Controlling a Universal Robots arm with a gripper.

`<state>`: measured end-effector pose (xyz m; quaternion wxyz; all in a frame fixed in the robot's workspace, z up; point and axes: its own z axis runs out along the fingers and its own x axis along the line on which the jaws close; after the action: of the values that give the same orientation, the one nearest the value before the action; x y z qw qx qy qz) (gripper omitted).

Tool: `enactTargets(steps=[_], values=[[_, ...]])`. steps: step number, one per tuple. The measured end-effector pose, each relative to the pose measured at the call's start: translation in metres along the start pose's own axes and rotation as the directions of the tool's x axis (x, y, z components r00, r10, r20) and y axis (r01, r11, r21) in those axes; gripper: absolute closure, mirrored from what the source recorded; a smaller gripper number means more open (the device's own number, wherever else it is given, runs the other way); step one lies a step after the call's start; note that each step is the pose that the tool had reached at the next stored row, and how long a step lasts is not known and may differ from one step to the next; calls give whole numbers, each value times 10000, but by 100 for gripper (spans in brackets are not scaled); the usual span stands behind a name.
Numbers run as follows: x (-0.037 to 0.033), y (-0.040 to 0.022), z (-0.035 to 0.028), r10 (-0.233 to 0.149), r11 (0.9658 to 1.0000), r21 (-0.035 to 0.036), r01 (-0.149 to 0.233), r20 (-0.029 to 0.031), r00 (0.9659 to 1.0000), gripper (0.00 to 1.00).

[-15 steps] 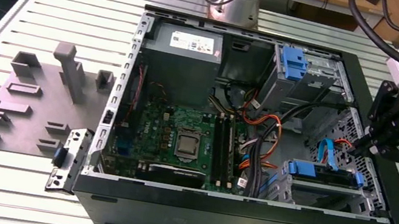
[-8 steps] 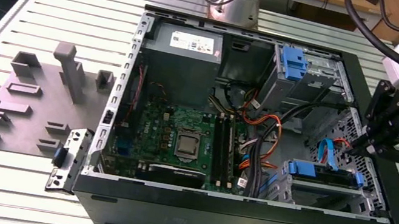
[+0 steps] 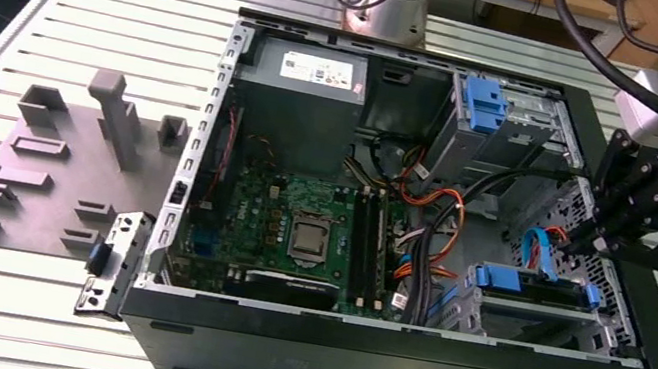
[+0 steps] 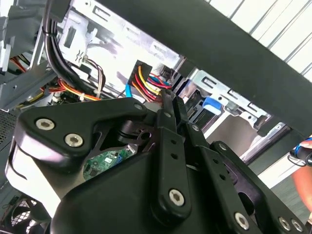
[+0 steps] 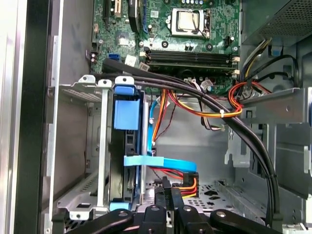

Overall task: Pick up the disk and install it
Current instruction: 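Insert the second disk wire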

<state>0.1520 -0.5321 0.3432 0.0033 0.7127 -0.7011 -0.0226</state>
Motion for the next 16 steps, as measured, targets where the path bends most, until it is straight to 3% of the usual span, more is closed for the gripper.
enactTargets(steps=[7, 16], values=[[25, 25, 1, -1, 10000, 0, 1, -1, 10000, 84], [150, 29, -1, -1, 10000, 0, 1, -2, 10000, 84]])
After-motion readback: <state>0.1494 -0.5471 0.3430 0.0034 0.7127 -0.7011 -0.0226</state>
